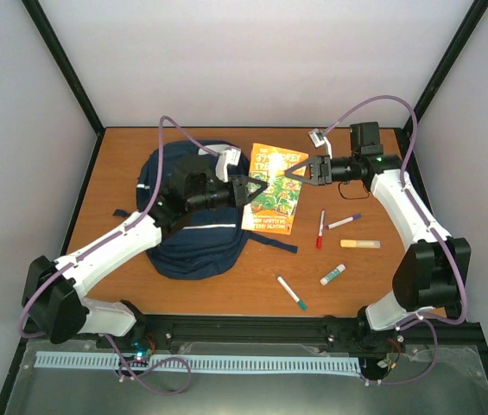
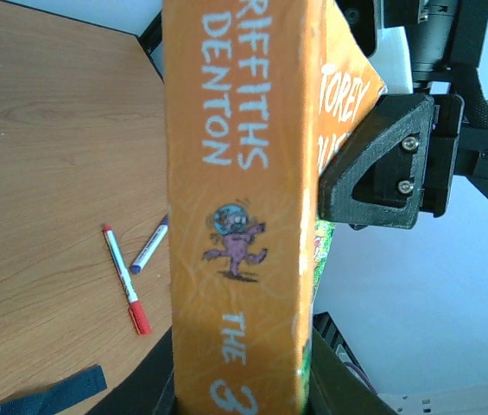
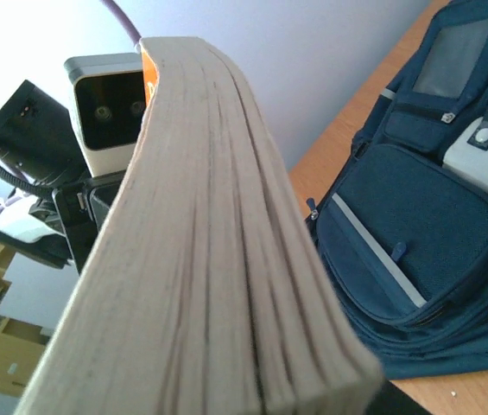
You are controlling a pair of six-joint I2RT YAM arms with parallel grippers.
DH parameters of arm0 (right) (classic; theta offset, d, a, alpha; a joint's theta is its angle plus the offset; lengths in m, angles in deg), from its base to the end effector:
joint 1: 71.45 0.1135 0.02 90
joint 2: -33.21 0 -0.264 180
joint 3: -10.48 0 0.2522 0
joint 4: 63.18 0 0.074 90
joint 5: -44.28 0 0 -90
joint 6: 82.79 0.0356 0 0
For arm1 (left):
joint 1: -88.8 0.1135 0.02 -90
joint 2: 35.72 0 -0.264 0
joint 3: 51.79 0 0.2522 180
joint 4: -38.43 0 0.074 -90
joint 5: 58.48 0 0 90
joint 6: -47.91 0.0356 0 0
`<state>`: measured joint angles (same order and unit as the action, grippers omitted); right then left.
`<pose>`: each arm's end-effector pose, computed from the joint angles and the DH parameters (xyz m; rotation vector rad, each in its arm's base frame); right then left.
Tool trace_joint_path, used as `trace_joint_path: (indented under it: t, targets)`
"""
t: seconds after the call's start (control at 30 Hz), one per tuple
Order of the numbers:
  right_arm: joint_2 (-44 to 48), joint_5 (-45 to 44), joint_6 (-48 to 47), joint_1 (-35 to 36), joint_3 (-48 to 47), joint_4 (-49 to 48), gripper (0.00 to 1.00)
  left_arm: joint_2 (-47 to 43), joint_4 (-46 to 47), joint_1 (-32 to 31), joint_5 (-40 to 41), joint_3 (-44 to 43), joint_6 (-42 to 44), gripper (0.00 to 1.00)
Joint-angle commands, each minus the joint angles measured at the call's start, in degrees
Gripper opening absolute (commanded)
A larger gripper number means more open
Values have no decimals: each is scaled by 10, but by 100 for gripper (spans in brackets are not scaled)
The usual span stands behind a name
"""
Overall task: Pack the student bag
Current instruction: Pick up the book from the center of the board.
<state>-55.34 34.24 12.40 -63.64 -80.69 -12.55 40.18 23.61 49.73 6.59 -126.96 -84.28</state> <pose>0.3112 0.0781 0.3293 -0.6873 1.9794 1.7484 0.2314 -0.2072 0.3378 0.2851 2.0358 -1.3430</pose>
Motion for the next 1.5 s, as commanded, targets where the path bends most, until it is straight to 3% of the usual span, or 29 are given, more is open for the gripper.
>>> trace_joint_path:
  t: [0.0, 0.17, 0.23, 0.63, 0.8, 1.0, 1.07, 1.1, 1.3, 1.47]
  targets:
    - [38, -8, 47, 3, 4, -45, 31, -10, 1, 5, 53, 2, 6, 18]
    - [48, -27, 21, 3, 2, -33, 9, 1, -11, 5, 43, 5, 30, 43]
    - [49, -31, -5, 3, 3, -14, 3, 4, -12, 5, 28, 4, 47, 48]
    - [39, -23, -178, 9, 14, 110, 3, 32, -9, 36, -124, -30, 67, 52]
    - [36, -28, -185, 16, 13, 115, 3, 54, -5, 36, -155, -41, 62, 46]
    - [35, -49, -167, 19, 22, 95, 3, 48, 18, 36, -161, -28, 48, 11]
    - [38, -52, -145, 19, 36, 70, 6, 39, 28, 36, -147, -19, 36, 4]
    - [40, -51, -136, 19, 44, 59, 12, 34, 43, 35, -141, -11, 27, 2]
    - [39, -57, -121, 19, 68, 39, 48, 16, 119, 36, -128, 30, -25, 1]
    - [36, -64, -107, 20, 92, 21, 61, 11, 126, 36, -121, 31, -30, 1]
